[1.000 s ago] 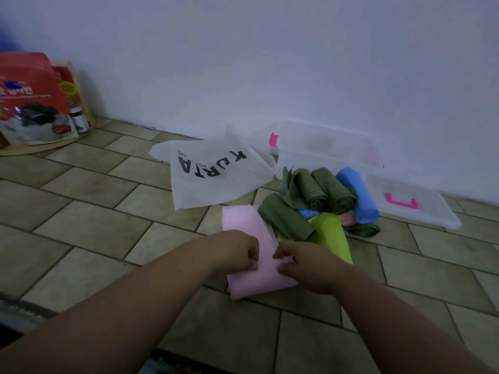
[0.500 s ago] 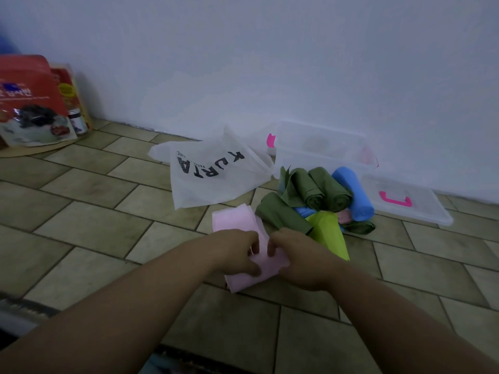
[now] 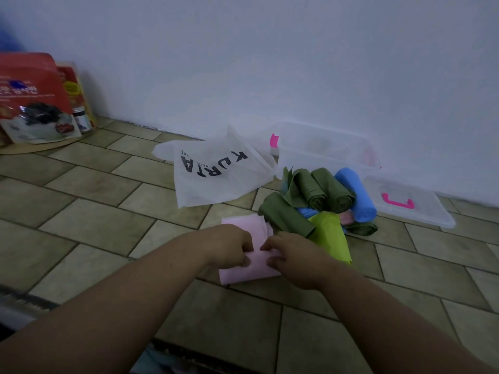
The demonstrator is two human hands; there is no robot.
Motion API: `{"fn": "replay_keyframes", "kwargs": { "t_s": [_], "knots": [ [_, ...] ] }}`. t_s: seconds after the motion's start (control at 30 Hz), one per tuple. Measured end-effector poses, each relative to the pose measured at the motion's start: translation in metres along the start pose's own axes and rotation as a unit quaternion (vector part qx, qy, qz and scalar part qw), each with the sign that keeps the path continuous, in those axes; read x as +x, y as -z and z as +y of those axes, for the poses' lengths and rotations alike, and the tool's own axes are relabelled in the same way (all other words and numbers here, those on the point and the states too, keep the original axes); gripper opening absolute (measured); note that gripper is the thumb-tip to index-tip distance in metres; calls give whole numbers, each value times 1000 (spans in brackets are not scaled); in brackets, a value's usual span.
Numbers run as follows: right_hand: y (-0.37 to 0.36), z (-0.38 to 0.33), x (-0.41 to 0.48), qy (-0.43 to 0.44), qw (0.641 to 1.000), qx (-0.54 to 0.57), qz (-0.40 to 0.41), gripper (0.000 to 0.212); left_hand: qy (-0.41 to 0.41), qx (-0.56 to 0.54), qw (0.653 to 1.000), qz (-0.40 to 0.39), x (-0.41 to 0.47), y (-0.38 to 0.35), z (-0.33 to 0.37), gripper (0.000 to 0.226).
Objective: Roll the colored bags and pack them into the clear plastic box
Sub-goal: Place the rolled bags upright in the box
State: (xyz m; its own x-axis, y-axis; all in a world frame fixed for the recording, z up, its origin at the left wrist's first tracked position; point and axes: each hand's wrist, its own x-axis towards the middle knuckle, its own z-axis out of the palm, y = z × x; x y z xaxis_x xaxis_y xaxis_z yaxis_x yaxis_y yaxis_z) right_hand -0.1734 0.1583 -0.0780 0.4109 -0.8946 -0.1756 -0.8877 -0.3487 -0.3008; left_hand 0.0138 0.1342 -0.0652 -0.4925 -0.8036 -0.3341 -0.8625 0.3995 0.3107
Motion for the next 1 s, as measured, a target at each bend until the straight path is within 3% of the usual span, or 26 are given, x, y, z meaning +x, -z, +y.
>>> {"fn": "replay_keyframes", "kwargs": {
  "t_s": [0.13, 0.23, 0.33, 0.53, 0.7, 0.83, 0.93, 1.0],
  "knots": [
    [-1, -3, 6, -10, 1000, -21, -11, 32, -4, 35, 997, 63, -1, -13, 2, 65],
    [-5, -5, 3, -7, 999, -12, 52, 27, 29, -26, 998, 40, 3, -14, 0, 55],
    [-9, -6, -4, 54, 991, -38, 114, 22, 38, -12, 999, 19, 7, -8, -3, 44],
    [-12, -4, 0, 45, 989, -95, 108, 29, -14, 46, 989, 137, -5, -19, 4, 62],
    [-16, -2, 6, 48, 983, -145, 105, 50, 36, 65, 994, 75, 11, -8, -5, 45],
    [-12, -10, 13, 36, 980, -162, 112, 43, 63, 49, 996, 45, 19, 0, -6, 33],
    [-1, -18, 23, -17, 981, -179, 75, 27, 125, 27, 969, 212, 13, -8, -6, 47],
    [7, -23, 30, -74, 988, -133, 21, 25, 172, -148, 920, 321, 9, -14, 1, 72]
  ]
}}
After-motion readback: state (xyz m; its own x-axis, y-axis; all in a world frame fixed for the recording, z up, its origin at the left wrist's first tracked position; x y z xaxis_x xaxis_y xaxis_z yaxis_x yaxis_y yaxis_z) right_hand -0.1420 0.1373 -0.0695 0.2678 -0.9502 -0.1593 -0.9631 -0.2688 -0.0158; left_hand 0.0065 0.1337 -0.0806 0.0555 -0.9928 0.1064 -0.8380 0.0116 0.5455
